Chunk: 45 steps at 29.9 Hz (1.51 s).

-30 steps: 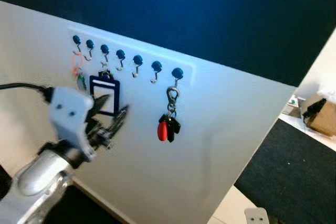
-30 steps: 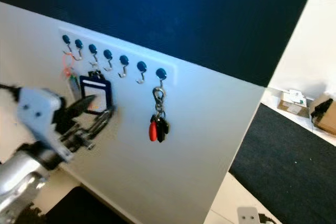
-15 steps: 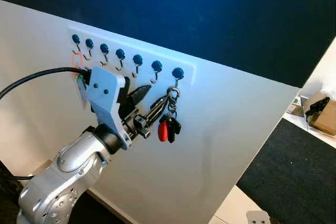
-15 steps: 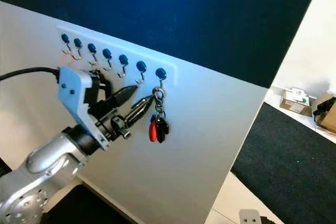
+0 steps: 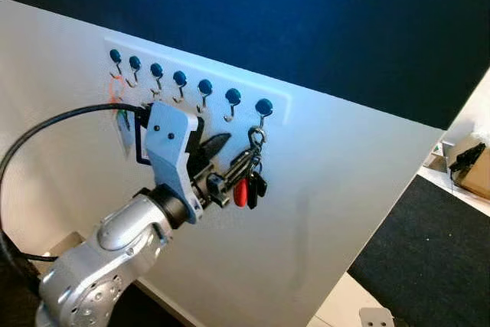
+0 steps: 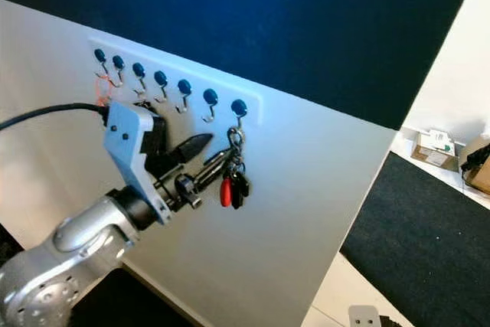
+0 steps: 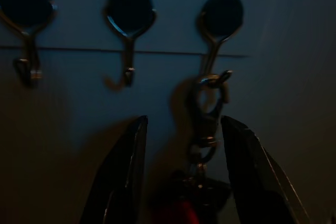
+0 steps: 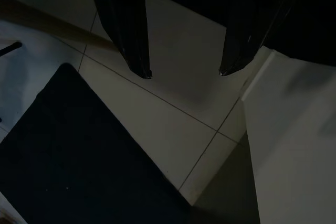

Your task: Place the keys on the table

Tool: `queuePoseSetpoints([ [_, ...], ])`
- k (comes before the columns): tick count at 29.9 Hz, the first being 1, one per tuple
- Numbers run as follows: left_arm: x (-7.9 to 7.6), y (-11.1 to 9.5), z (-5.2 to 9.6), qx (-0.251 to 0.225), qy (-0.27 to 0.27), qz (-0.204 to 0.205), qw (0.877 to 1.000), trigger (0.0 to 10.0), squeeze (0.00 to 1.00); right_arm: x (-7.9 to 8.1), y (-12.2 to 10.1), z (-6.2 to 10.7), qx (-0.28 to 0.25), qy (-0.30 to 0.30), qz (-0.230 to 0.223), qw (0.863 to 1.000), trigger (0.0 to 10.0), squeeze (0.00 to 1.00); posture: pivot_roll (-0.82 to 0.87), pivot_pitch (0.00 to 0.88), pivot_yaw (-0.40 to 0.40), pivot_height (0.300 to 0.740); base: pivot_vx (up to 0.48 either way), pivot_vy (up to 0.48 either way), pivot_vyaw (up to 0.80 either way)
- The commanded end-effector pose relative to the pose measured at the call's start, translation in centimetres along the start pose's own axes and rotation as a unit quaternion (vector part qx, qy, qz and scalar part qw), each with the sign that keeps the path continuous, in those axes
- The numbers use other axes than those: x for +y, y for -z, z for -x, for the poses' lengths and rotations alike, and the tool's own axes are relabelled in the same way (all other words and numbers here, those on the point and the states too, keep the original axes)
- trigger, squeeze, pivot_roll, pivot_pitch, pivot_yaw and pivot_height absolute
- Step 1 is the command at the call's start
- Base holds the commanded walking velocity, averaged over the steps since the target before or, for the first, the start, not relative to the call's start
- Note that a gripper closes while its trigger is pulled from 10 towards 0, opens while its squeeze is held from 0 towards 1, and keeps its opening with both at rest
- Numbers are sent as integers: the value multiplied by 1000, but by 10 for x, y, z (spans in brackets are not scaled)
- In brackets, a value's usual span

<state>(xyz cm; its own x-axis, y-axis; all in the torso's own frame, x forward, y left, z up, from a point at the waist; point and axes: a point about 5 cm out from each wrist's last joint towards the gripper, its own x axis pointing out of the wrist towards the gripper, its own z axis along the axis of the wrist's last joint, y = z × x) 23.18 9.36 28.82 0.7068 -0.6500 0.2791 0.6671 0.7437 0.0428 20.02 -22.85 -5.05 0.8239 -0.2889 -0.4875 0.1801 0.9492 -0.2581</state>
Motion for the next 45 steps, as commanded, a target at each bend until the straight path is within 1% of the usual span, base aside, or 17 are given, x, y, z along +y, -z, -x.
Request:
queuePoseSetpoints([
  [1,-4,-1,2,3,6,4,1000,10000,0,-1,7,3,11,4,-1,1000,10000,0,181,117,-14,740,0,0,0],
  [12,-5,-4,3,0,11,5,1000,10000,0,0,5,3,8,1,0,1000,10000,0,185,117,-16,740,0,0,0],
  [14,-6,-3,2,3,13,4,1000,9216,0,-1,2,2,-6,3,3,1000,10000,0,185,117,-17,740,0,0,0],
  [16,-6,-3,2,3,14,5,1000,9333,0,-4,0,2,-15,8,3,1000,10000,0,180,118,-15,740,0,0,0],
  [18,-6,-2,1,5,16,6,1000,10000,0,-18,1,4,-21,49,-17,998,10000,0,175,118,-14,740,0,0,0],
  [19,-6,-2,1,5,16,6,1000,10000,0,-18,1,4,-21,49,-17,998,10000,0,175,118,-14,740,0,0,0],
  [20,-5,-2,0,6,19,5,1000,10000,0,-39,-3,4,-38,104,-58,992,10000,0,159,120,-1,740,0,0,0],
  [21,-5,-2,0,6,19,5,1000,10000,0,-39,-3,4,-38,104,-58,992,10000,0,159,120,-1,740,0,0,0],
  [23,-4,-2,-1,8,24,6,1000,10000,0,-54,-21,2,-83,131,-107,982,10000,0,147,120,8,740,0,0,0],
  [24,-4,-2,-1,8,24,6,1000,10000,0,-54,-21,2,-83,131,-107,982,10000,0,147,120,8,740,0,0,0],
  [27,-3,-1,-3,10,37,10,999,10000,0,-69,-54,0,-160,152,-138,966,10000,0,114,117,35,740,0,0,0],
  [29,-2,-1,-4,10,41,10,999,10000,0,-71,-63,1,-180,154,-138,962,10000,0,107,114,43,740,0,0,0],
  [35,0,-1,-12,11,52,12,999,10000,0,-45,-109,18,-289,29,-121,949,10000,0,83,111,64,740,0,0,0],
  [39,5,0,-15,12,53,8,998,10000,0,-26,-147,40,-360,-53,-111,925,10000,0,67,109,61,740,0,0,0],
  [40,5,0,-15,12,53,8,998,10000,0,-26,-147,40,-360,-53,-111,925,10000,0,67,109,61,740,0,0,0],
  [44,8,0,-16,13,53,4,998,10000,0,-21,-178,64,-416,-77,-123,898,10000,0,58,108,61,740,0,0,0],
  [45,9,1,-16,13,54,5,998,10000,0,-20,-187,75,-433,-84,-159,883,10000,0,54,107,60,740,0,0,0],
])
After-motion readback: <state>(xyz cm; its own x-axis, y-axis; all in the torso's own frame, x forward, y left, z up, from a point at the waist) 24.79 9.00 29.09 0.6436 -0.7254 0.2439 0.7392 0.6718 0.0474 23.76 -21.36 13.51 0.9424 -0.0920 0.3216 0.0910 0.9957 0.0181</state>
